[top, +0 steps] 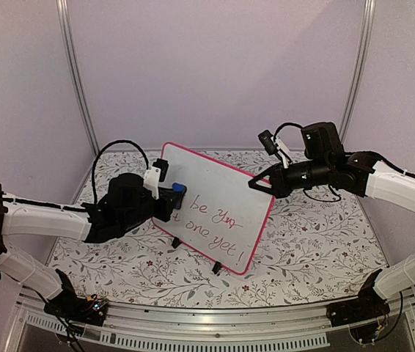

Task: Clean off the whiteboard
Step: Erase the center of the whiteboard.

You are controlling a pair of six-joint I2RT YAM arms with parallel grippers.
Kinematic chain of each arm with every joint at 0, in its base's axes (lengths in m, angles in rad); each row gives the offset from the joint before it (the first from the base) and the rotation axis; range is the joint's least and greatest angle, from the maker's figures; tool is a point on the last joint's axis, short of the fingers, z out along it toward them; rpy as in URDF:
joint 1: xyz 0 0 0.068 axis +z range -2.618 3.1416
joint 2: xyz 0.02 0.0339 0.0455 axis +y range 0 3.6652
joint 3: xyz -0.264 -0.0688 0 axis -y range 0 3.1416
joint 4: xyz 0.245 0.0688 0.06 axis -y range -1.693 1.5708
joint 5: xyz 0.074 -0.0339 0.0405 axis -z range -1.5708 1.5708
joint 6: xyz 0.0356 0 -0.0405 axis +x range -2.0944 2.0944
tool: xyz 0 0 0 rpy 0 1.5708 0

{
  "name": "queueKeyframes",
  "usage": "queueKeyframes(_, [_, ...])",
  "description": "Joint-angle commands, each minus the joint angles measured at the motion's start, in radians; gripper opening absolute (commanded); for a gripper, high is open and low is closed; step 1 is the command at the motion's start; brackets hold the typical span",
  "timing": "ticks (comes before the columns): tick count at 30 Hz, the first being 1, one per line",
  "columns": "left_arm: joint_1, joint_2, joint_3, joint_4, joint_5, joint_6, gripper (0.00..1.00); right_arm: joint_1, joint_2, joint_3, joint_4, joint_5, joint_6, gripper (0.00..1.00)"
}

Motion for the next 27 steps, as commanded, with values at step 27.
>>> queueKeyframes(27, [-0.095,0.026,-0.139,0.118,-0.150,0.001,0.14,0.022,0.013,-0.013,-0.031,-0.059,-0.063,0.00])
